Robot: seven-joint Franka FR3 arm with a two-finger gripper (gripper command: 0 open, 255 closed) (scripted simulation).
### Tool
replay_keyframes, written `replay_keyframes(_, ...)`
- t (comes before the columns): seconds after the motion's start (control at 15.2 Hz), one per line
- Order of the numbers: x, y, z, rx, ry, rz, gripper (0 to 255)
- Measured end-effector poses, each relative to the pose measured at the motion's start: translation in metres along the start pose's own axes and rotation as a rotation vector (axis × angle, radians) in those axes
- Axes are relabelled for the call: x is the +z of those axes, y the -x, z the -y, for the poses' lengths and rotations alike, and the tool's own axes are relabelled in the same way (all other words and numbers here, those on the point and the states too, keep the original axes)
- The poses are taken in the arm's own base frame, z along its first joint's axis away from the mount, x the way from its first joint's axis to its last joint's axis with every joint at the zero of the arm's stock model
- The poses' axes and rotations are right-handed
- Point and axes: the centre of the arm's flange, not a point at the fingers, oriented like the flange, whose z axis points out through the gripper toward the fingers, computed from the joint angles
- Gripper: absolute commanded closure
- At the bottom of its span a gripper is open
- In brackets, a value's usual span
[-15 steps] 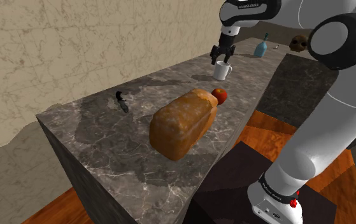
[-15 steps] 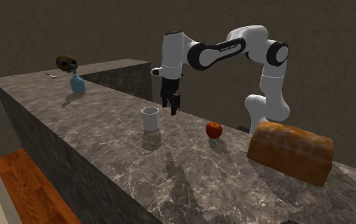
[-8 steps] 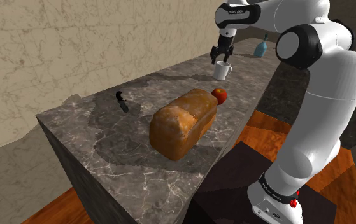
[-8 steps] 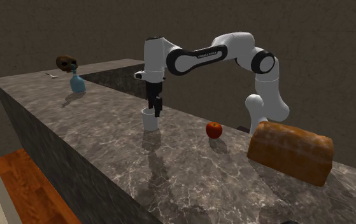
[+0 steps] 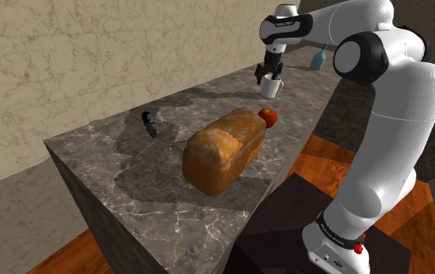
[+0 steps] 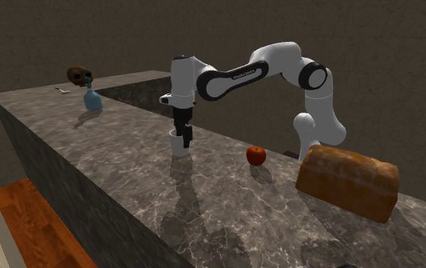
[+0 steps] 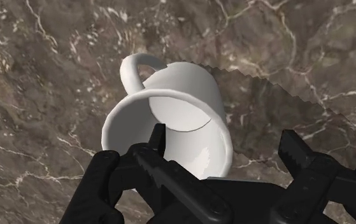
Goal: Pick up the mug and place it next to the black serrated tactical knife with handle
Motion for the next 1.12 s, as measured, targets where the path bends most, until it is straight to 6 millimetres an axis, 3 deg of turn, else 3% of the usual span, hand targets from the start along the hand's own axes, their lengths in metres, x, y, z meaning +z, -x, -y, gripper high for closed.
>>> replay_keyframes(0.33, 0.0020, -0.0002, 0.0002, 0.000, 0.000, 0.000, 0)
replay_keyframes(0.4, 0.0020, -0.0002, 0.0002, 0.000, 0.000, 0.000, 255)
replay_keyframes(1.12, -0.0004, -0.0005, 0.0000, 0.000, 0.000, 0.000, 255)
